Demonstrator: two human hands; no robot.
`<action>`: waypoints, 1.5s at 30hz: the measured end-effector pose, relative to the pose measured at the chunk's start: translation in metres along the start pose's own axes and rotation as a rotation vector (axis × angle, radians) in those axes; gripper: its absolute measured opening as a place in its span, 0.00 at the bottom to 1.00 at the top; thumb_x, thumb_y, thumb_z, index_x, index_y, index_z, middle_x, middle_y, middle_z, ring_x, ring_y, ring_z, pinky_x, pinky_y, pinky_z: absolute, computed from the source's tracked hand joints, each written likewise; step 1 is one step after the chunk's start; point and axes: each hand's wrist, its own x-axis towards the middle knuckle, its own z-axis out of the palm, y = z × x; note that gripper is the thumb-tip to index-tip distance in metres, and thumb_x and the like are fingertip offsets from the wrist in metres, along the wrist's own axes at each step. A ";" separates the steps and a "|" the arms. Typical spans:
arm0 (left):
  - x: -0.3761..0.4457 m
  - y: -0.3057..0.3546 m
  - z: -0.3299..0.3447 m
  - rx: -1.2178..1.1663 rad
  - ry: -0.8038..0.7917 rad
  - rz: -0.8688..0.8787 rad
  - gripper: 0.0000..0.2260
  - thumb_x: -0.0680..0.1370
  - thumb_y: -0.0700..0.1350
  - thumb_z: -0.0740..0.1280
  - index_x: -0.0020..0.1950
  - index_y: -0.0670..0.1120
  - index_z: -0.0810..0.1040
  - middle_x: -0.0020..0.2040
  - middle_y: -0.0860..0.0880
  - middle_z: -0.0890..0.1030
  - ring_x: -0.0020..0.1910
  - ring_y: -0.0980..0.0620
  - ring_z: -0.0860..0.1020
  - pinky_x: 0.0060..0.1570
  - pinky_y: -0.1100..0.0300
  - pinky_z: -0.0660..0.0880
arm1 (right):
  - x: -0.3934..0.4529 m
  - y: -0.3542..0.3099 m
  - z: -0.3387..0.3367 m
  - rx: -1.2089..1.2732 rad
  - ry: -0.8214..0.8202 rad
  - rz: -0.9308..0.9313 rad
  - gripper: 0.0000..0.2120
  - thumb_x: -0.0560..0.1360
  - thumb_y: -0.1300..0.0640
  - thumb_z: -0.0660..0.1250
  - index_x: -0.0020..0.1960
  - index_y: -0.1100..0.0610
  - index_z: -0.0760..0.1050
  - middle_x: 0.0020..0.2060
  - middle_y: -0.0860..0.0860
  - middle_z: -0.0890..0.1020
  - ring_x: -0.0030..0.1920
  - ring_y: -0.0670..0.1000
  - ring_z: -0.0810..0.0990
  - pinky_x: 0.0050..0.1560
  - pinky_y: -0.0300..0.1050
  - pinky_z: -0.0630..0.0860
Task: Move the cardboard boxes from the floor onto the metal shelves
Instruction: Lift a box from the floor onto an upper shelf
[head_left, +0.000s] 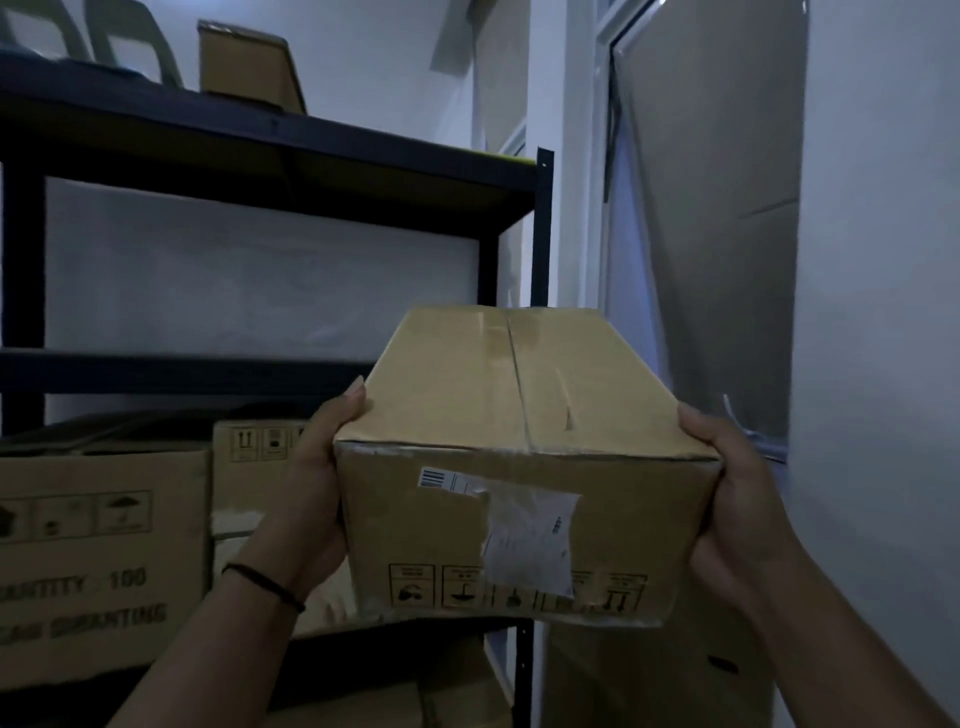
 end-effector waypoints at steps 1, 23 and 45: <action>0.005 0.003 -0.001 0.009 0.005 0.023 0.21 0.70 0.55 0.63 0.57 0.44 0.79 0.39 0.46 0.84 0.33 0.49 0.82 0.28 0.59 0.78 | 0.007 0.000 0.003 -0.008 -0.015 -0.004 0.15 0.74 0.47 0.62 0.51 0.55 0.80 0.41 0.56 0.86 0.38 0.55 0.84 0.41 0.50 0.78; 0.106 0.025 -0.031 0.068 -0.049 0.134 0.15 0.78 0.53 0.58 0.50 0.45 0.79 0.39 0.44 0.83 0.34 0.47 0.81 0.29 0.58 0.78 | 0.128 0.014 0.041 0.035 -0.157 -0.140 0.16 0.68 0.44 0.64 0.46 0.53 0.84 0.42 0.55 0.84 0.43 0.56 0.81 0.53 0.55 0.76; 0.127 0.001 -0.012 -0.019 0.099 0.162 0.17 0.77 0.54 0.57 0.55 0.45 0.79 0.49 0.41 0.81 0.40 0.44 0.80 0.39 0.53 0.78 | 0.181 0.010 0.015 -0.382 -0.410 -0.280 0.48 0.40 0.24 0.74 0.57 0.42 0.76 0.51 0.47 0.85 0.52 0.51 0.84 0.50 0.51 0.80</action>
